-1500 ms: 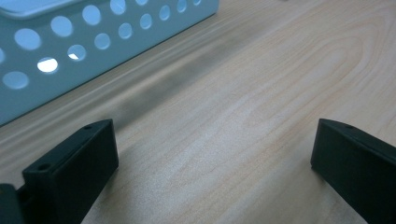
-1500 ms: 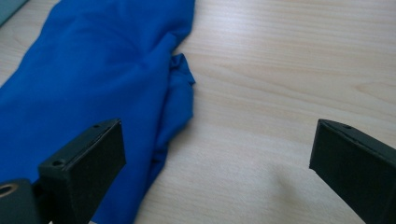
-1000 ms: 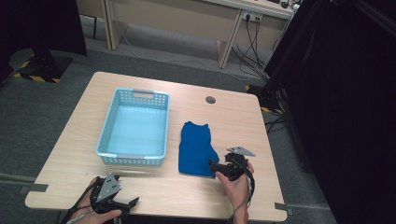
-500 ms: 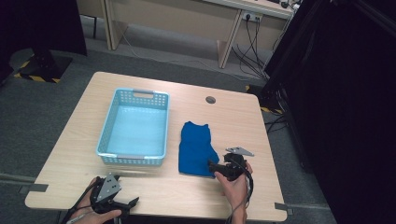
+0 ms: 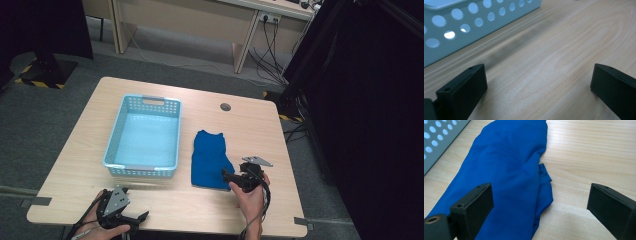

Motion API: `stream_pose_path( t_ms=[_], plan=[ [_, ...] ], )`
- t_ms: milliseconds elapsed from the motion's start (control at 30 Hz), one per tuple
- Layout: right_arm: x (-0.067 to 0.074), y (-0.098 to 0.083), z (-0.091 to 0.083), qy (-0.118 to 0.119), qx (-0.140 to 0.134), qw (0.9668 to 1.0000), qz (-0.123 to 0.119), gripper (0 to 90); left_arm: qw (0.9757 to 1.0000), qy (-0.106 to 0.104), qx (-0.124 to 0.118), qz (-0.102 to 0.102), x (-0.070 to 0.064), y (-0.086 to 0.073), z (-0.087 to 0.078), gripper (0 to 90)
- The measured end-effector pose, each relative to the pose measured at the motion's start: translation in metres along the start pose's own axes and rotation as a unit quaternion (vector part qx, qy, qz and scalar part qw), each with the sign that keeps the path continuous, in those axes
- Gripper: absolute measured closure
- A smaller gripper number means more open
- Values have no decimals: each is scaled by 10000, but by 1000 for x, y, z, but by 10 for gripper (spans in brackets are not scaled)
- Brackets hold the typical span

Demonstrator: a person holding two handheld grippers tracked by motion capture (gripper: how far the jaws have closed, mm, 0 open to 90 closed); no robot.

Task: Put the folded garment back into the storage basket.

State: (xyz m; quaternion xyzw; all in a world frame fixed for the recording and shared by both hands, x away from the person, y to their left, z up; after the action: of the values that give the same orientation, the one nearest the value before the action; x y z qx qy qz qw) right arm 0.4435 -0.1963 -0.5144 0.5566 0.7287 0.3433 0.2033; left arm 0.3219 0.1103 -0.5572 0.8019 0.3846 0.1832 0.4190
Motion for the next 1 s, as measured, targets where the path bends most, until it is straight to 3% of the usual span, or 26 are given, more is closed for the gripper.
stream_pose_path(
  t_ms=[700, 1000],
  plan=[
    [6, 5, -1, 50, -25, 10000, -6, 71, 10000, 0, -1, 0, 0, 0, 0, 0],
    [18, 11, 5, 116, 9, 9998, -153, 71, 10000, 0, -2, 0, 0, 0, 0, 0]
  ],
)
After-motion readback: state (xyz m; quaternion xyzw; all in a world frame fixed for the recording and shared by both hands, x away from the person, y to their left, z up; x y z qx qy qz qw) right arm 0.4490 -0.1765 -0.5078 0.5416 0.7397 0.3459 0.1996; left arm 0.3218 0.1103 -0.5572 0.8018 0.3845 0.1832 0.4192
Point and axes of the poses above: each handheld gripper's, and its own axes: z roughly forward along the jaws, y roughly out of its top, x roughly to its left, the point moved 10 cm from there along z, roughly forward along the jaws, and after that the axes turned 1 degree about -z, right-handed, at the moved point
